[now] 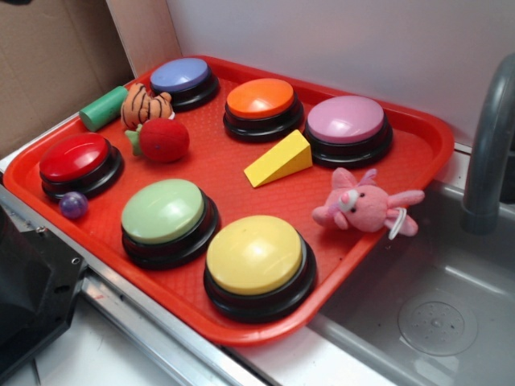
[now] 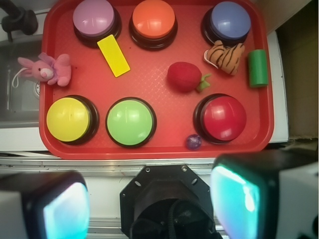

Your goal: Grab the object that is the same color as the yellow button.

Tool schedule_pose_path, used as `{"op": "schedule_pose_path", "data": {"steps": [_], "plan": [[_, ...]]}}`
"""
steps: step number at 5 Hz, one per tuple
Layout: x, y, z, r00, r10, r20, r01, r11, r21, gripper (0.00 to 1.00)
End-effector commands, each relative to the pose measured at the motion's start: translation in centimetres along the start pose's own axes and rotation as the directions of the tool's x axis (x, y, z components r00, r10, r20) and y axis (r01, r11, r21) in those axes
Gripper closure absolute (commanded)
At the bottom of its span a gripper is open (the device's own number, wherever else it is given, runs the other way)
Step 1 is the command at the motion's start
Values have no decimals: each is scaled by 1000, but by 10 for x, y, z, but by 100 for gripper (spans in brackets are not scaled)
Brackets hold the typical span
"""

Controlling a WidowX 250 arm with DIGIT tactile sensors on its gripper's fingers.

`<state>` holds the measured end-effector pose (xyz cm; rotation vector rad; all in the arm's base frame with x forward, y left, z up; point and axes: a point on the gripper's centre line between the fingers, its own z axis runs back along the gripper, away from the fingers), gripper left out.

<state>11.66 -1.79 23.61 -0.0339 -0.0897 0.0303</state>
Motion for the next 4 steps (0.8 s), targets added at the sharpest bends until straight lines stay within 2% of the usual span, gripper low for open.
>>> {"op": "schedule_pose_path", "data": {"steps": [1, 4], "plan": [[0, 0, 0, 1000, 0, 0, 0, 1000, 0, 0], [55, -9, -54, 985, -124, 123, 123, 992, 20, 0]]}}
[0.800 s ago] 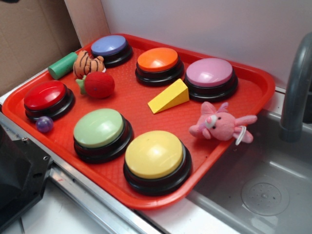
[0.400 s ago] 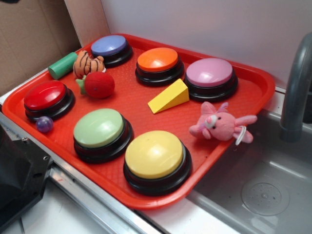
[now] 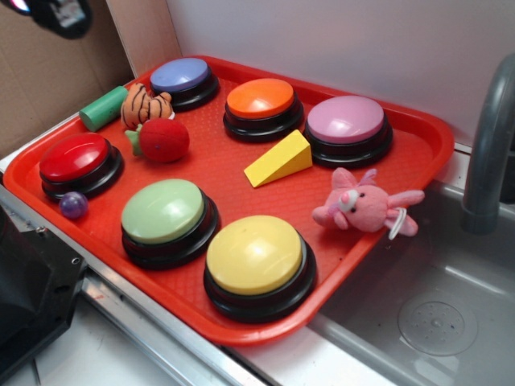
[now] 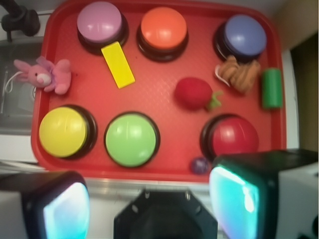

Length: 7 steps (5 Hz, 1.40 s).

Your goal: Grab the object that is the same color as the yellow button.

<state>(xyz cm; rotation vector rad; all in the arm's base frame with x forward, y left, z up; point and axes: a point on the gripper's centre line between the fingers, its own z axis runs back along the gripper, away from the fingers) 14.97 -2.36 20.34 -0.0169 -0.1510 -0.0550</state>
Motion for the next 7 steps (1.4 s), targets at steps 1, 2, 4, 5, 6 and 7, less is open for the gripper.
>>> {"op": "schedule_pose_path", "data": {"steps": [1, 2, 4, 5, 6, 7], "plan": [[42, -5, -42, 987, -74, 142, 77, 997, -11, 0], [63, -13, -76, 978, -96, 187, 95, 995, 15, 0], [95, -23, -132, 940, -163, 299, 200, 975, -96, 0], [103, -27, -157, 940, -177, 290, 216, 970, -108, 0], [106, -32, -174, 943, -196, 268, 232, 966, -111, 0], [107, -35, -179, 948, -189, 257, 218, 972, -90, 0]]}}
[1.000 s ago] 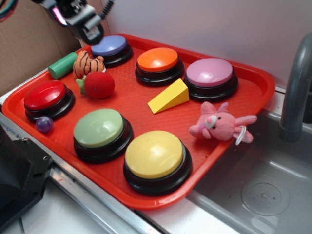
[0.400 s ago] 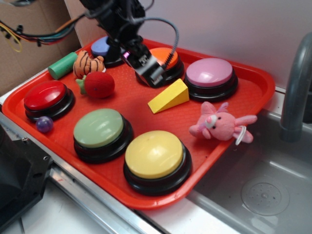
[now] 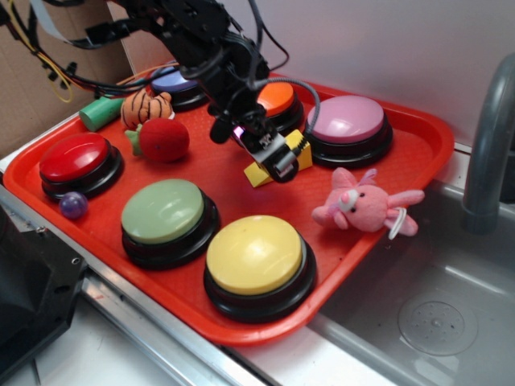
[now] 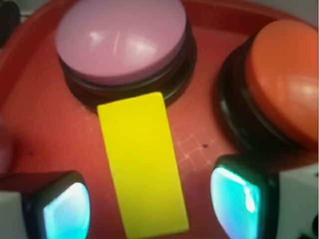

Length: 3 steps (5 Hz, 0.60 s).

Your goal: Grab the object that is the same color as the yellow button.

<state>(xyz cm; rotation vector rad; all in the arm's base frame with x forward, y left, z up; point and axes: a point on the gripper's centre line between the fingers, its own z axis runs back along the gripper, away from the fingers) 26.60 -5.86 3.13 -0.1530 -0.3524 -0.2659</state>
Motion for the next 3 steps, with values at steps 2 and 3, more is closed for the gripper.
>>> {"op": "schedule_pose_path", "data": {"steps": [2, 3], "plan": [[24, -10, -4, 999, -33, 28, 31, 997, 65, 36], [25, -10, -2, 999, 1, 32, -3, 996, 84, 88]]}}
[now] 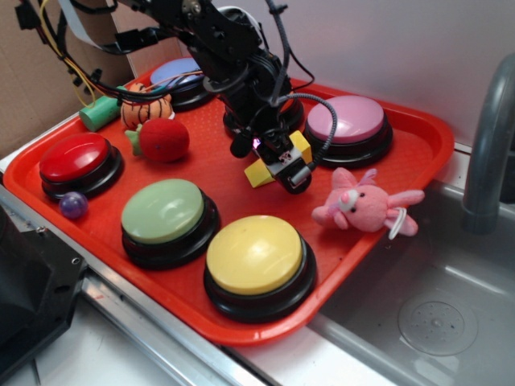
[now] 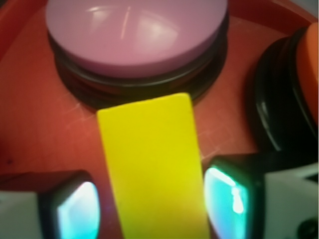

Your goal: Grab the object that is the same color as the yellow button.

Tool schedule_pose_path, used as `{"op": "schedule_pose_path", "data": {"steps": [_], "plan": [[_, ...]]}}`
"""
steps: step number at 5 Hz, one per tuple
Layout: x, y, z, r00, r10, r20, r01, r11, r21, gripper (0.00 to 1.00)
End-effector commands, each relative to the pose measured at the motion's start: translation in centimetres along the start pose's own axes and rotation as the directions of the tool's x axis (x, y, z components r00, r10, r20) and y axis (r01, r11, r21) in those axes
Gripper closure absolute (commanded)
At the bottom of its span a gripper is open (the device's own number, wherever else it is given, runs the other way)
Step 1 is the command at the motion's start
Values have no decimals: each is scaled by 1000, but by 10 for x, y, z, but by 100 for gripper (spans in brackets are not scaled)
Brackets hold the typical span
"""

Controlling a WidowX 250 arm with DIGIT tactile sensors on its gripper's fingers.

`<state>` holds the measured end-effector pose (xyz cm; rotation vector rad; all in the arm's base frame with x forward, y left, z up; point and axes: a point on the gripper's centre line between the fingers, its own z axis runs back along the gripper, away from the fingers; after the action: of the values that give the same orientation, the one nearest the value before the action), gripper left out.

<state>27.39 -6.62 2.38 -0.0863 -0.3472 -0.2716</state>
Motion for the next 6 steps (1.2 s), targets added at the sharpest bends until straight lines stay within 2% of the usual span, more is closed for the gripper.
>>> {"op": "schedule_pose_path", "data": {"steps": [1, 2, 3, 5, 6], "plan": [[19, -4, 8, 1000, 5, 26, -6, 1000, 16, 88], [16, 0, 31, 999, 37, 26, -38, 999, 30, 96], [14, 7, 71, 994, 111, -26, -109, 992, 59, 100], [-7, 28, 156, 935, 345, -80, -334, 935, 122, 100], [-23, 33, 186, 881, 471, -34, -458, 870, 182, 100]]}}
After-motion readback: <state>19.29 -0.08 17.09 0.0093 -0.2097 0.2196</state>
